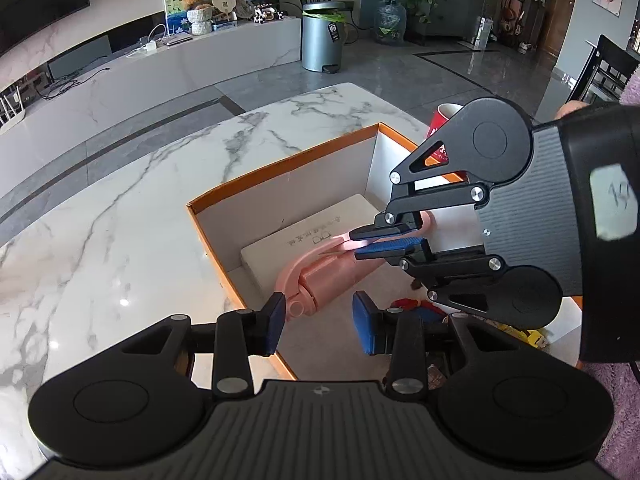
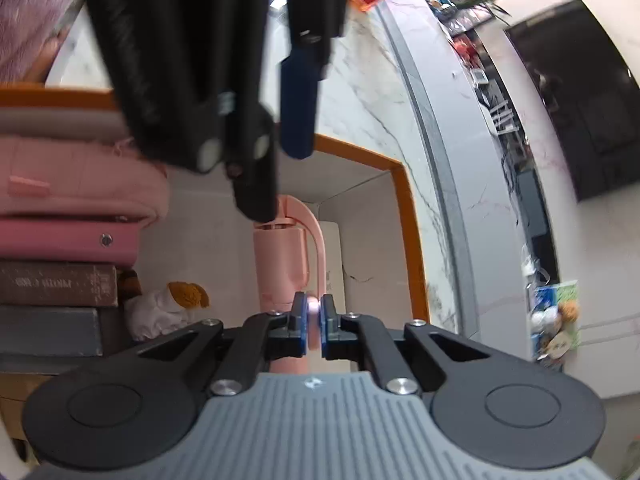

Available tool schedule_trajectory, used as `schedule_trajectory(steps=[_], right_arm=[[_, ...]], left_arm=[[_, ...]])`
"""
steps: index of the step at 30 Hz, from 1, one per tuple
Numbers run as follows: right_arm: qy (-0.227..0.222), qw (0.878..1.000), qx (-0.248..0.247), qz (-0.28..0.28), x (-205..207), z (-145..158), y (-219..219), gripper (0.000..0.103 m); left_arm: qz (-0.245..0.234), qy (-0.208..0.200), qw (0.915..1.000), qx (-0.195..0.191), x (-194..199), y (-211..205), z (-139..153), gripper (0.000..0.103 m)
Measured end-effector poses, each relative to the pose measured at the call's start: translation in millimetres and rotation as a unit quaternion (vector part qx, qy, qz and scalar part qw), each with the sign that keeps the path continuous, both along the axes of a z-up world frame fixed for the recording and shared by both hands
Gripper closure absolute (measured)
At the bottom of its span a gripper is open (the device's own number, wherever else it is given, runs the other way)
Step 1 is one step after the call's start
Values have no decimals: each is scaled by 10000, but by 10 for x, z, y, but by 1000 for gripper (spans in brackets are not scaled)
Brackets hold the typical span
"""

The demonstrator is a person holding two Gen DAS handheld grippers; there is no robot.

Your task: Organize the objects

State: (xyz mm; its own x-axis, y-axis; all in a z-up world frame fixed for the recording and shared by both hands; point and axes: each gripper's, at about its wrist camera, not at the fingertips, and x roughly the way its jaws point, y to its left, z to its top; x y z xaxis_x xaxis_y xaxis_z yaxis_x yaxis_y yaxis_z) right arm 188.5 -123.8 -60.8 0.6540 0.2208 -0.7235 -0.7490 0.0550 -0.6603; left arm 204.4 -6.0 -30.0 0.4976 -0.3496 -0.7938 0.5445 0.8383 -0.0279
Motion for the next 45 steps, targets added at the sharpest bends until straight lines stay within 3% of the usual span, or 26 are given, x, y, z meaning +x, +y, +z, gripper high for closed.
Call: schedule_trajectory(steps=[5, 9, 13, 20, 28, 30, 33, 38, 45], right_arm=[[-553, 9977, -337, 198, -88, -219, 7, 98], [-572, 9971, -469, 191, -110, -311, 2, 97], [-271, 9990, -345, 110, -122, -293, 4, 95], [672, 9966, 183, -448, -20, -246, -29, 90], [1054, 9878, 659, -937, 62, -65, -126, 91], [1169, 9852, 719, -1031, 62, 0, -163, 87], [1378, 9799, 855, -1160, 65, 102, -219, 75], [1539, 9671, 1271, -1580, -21, 232, -305, 74], [1617, 9329, 2178, -2367, -245, 629, -657, 66]], left_arm=[[-42, -42, 10000, 79, 1, 27, -44, 60], [-86, -60, 9999, 117, 7, 14, -59, 60], [-140, -72, 9998, 154, 7, -3, -75, 60], [-223, -105, 9993, 281, -48, -13, -75, 60], [-243, -131, 9990, 361, -84, -29, -46, 59], [-241, -134, 9990, 357, -93, -30, -36, 59], [-228, -172, 9990, 348, -139, -42, 4, 56], [-222, -314, 9987, 339, -290, -84, 113, 56], [44, -747, 9970, 217, -575, -141, 350, 52]])
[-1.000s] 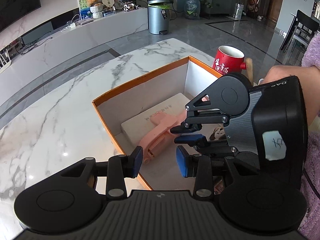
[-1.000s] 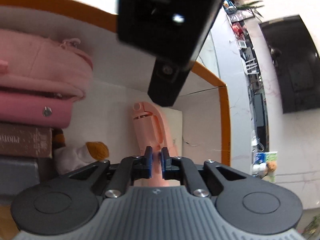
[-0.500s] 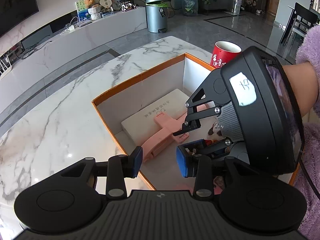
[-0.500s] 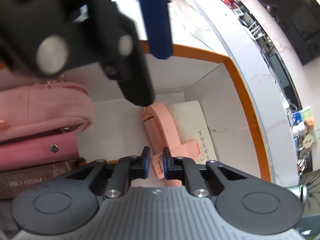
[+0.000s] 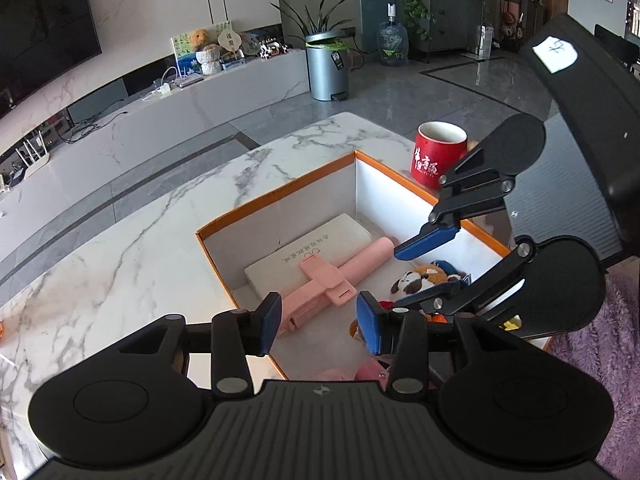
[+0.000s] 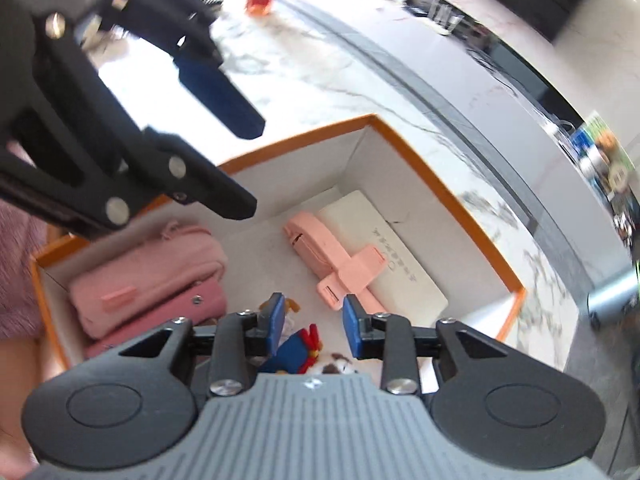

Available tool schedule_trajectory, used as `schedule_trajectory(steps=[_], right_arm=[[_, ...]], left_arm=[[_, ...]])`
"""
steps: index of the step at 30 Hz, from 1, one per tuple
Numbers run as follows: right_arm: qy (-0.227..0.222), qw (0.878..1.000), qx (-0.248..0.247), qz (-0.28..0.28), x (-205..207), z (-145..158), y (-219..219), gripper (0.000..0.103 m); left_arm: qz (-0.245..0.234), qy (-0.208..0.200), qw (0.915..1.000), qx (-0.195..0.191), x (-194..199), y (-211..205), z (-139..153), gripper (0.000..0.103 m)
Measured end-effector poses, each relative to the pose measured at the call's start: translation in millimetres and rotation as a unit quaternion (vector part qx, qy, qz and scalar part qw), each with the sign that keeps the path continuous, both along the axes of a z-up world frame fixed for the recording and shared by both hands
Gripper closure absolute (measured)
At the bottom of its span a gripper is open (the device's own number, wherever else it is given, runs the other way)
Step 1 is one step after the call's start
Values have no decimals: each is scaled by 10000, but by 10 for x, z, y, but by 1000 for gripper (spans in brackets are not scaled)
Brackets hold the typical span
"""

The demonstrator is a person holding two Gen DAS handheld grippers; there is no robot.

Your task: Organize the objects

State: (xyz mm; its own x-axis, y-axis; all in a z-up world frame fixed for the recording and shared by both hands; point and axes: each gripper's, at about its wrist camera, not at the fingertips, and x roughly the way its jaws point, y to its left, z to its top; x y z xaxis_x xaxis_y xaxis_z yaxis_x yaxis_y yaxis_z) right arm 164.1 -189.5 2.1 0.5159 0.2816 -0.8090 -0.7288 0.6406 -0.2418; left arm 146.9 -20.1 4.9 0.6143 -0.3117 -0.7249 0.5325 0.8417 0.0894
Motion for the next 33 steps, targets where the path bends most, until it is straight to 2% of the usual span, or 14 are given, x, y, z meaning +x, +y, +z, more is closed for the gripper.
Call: schedule_trajectory(steps=[2, 3, 7, 10, 12, 14, 16, 19, 20, 24, 25, 26, 28, 33], right_arm=[[8, 9992, 283, -277, -32, 118, -9, 56], [4, 9982, 440, -399, -93, 185, -27, 54], [-166, 9932, 807, -827, -380, 412, -149, 54], [-510, 9861, 1024, -1208, -615, 527, -217, 53], [-700, 9764, 1280, -1594, -760, 569, -275, 49], [-784, 9633, 1660, -1958, -890, 580, -336, 35], [-855, 9513, 1999, -2187, -1055, 604, -381, 35], [-982, 9348, 2354, -2473, -1277, 609, -416, 33], [-1049, 9307, 2426, -2530, -1358, 623, -422, 29], [-1350, 9165, 2500, -2817, -1566, 596, -415, 26], [-1454, 9123, 2492, -2904, -1595, 568, -410, 24], [-1543, 9089, 2480, -2976, -1625, 556, -413, 15], [-1653, 9034, 2482, -3081, -1670, 527, -423, 13], [-1765, 8938, 2545, -3243, -1708, 441, -460, 10]], left_arm=[[45, -110, 9999, -15, -98, -23, 78, 51], [95, -161, 9998, -13, -148, -34, 117, 50], [343, -374, 9987, -92, -344, -60, 265, 48], [485, -641, 9964, -272, -518, -60, 342, 42], [570, -826, 9941, -411, -641, -51, 372, 35], [737, -1064, 9901, -544, -785, -37, 383, 25], [884, -1281, 9857, -652, -913, -25, 376, 17], [1149, -1553, 9786, -708, -1062, -18, 359, 15], [1248, -1615, 9761, -740, -1101, -12, 356, 14], [1710, -1794, 9647, -886, -1231, 10, 313, 13], [1822, -1806, 9623, -902, -1256, 12, 296, 13], [1917, -1809, 9603, -915, -1269, 13, 270, 13], [2094, -1815, 9561, -957, -1285, 25, 218, 13], [2264, -1626, 9561, -906, -1275, -2, 68, 13]])
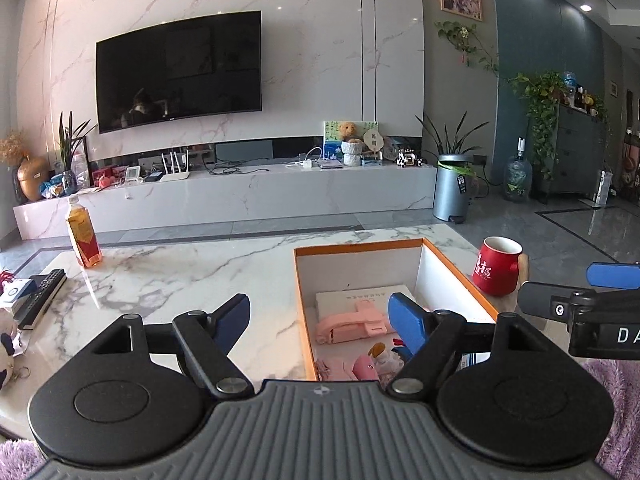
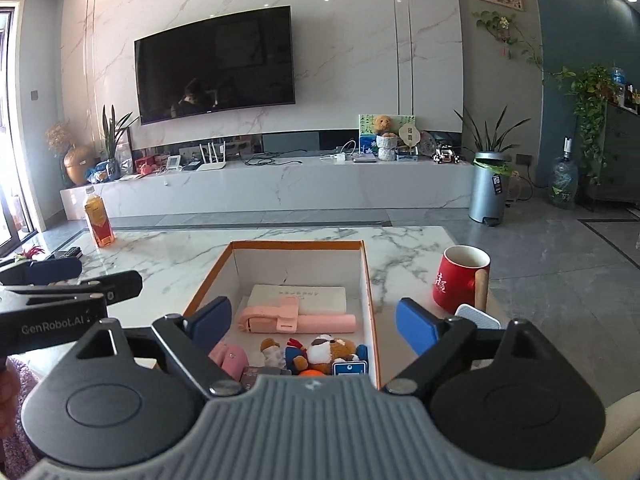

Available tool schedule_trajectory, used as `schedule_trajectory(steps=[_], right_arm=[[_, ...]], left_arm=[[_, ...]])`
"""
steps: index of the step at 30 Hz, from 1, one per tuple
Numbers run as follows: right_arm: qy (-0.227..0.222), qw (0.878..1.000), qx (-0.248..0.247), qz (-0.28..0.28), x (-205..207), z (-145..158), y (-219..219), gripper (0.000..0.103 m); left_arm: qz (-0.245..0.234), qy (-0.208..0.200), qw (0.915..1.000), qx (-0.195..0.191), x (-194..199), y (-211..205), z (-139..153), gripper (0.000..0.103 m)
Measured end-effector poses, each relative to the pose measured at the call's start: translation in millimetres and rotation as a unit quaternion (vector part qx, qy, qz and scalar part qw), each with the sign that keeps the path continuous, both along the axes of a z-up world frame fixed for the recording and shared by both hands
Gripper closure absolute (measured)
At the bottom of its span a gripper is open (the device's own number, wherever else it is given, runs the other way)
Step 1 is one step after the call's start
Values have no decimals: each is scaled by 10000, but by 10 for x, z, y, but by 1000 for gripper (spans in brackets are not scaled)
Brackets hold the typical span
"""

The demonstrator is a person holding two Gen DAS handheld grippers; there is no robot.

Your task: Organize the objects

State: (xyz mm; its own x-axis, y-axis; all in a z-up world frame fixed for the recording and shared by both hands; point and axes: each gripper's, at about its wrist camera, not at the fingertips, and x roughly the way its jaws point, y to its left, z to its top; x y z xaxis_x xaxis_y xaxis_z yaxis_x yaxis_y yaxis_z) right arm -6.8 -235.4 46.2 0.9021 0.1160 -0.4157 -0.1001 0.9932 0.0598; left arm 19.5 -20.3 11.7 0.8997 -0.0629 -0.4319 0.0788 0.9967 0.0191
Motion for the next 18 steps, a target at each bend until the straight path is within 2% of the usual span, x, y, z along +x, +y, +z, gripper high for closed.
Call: schedule_trajectory(steps=[10, 18], right_arm=[[538, 9985, -22, 23, 169, -403, -44, 7], [831, 9965, 37, -35, 303, -611, -126, 7]], left_arm=[[-167, 573, 9978, 295, 91, -188, -328, 13], [-233, 835, 9949, 521, 138, -308, -485, 13]])
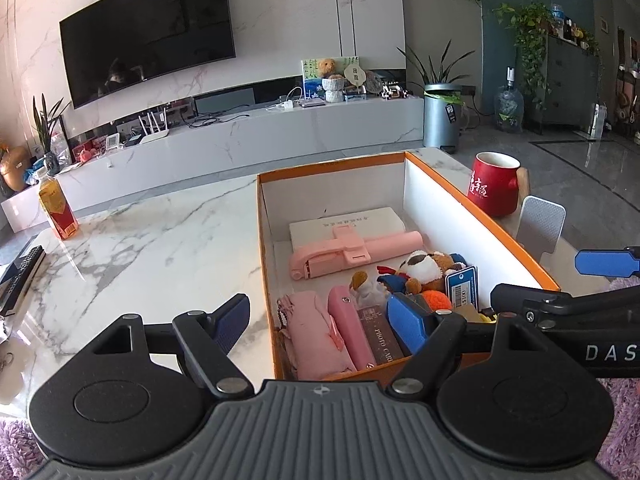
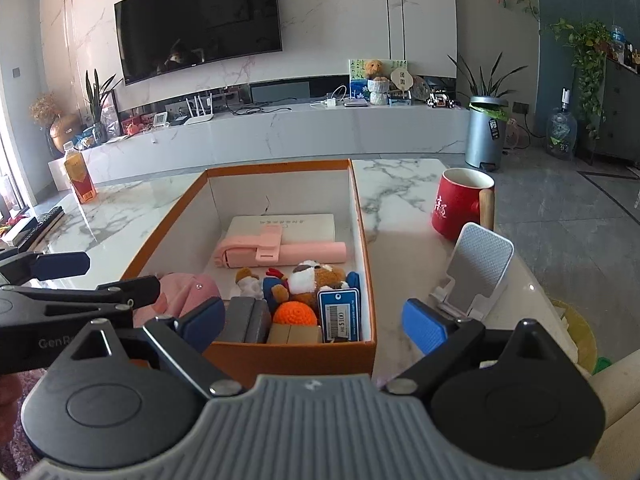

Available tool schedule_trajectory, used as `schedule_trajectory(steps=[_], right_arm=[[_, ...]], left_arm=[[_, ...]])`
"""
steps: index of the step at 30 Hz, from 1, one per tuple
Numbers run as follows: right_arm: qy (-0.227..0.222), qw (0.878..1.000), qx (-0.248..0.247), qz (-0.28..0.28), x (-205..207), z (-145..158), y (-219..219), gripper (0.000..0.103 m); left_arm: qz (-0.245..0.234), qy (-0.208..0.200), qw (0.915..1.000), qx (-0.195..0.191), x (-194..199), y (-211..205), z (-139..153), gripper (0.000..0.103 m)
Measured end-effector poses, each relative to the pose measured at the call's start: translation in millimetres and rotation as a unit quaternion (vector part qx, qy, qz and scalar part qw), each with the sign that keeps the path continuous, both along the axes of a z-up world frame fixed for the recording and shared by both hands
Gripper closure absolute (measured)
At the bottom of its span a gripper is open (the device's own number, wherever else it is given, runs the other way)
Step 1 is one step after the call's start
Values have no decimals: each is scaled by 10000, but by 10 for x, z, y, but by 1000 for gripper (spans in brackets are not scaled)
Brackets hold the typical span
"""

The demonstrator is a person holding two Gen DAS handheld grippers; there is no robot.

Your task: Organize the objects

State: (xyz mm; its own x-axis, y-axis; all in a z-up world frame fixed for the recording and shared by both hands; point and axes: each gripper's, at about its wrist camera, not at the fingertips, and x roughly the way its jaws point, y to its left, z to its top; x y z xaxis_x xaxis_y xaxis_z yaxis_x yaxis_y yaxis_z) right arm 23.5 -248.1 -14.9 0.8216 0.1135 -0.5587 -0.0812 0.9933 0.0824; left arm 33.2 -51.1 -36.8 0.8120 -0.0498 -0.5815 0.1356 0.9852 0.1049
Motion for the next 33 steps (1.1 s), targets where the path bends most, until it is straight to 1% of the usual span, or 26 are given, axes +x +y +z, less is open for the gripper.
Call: schedule_trajectory(steps=[10, 19, 33], right_arm=[[157, 9999, 16, 28, 67, -110, -16, 7], [150, 9998, -84, 113, 54, -119, 31, 7], [157, 9998, -85, 130, 45, -125, 33, 7]], left_arm=[[7, 138, 9999, 96, 67, -24, -45, 13], [57, 118, 9999, 75, 75, -11, -27, 13], [105, 106, 9999, 36, 57, 42, -6, 13]])
